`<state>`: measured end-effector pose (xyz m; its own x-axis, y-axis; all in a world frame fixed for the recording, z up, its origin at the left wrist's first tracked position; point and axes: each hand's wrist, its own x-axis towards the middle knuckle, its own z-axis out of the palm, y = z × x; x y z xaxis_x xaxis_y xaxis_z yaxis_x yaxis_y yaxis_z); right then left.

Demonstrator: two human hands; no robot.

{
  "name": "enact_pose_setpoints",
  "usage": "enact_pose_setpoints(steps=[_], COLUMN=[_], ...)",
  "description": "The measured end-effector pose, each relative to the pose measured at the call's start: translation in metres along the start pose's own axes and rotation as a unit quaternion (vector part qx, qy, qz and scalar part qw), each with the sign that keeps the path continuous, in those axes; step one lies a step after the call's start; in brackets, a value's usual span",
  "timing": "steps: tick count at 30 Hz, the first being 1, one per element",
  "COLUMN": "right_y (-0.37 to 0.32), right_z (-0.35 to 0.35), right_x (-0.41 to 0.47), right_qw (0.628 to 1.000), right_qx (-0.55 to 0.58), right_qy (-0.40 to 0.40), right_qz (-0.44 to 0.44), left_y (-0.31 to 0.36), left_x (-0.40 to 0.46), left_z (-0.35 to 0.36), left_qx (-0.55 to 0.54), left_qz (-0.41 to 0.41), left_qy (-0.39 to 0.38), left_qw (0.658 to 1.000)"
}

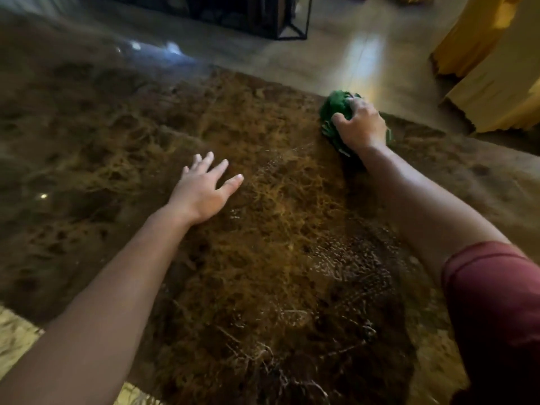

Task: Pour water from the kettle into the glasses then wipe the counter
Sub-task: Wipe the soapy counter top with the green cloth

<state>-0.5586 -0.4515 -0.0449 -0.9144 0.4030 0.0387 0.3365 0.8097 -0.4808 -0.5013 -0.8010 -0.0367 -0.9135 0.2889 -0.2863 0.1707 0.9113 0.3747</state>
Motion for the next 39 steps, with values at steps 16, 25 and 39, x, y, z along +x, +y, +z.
enact_pose_setpoints(steps=[16, 25, 39], right_y=[-0.020, 0.055, 0.041], right_z=[0.008, -0.094, -0.038], right_x=[-0.278, -0.285, -0.118], right_qw=[0.935, 0.972, 0.998], right_qx=[0.089, 0.141, -0.036], right_qy=[-0.165, 0.186, -0.011], right_qz=[-0.301, 0.008, 0.045], left_y=[0.005, -0.001, -0.006], left_x=[-0.003, 0.003, 0.007], left_z=[0.004, 0.011, 0.019], left_qx=[-0.085, -0.010, 0.013], left_qz=[-0.024, -0.007, 0.001], left_qy=[0.027, 0.003, 0.010], left_qw=[0.996, 1.000, 1.000])
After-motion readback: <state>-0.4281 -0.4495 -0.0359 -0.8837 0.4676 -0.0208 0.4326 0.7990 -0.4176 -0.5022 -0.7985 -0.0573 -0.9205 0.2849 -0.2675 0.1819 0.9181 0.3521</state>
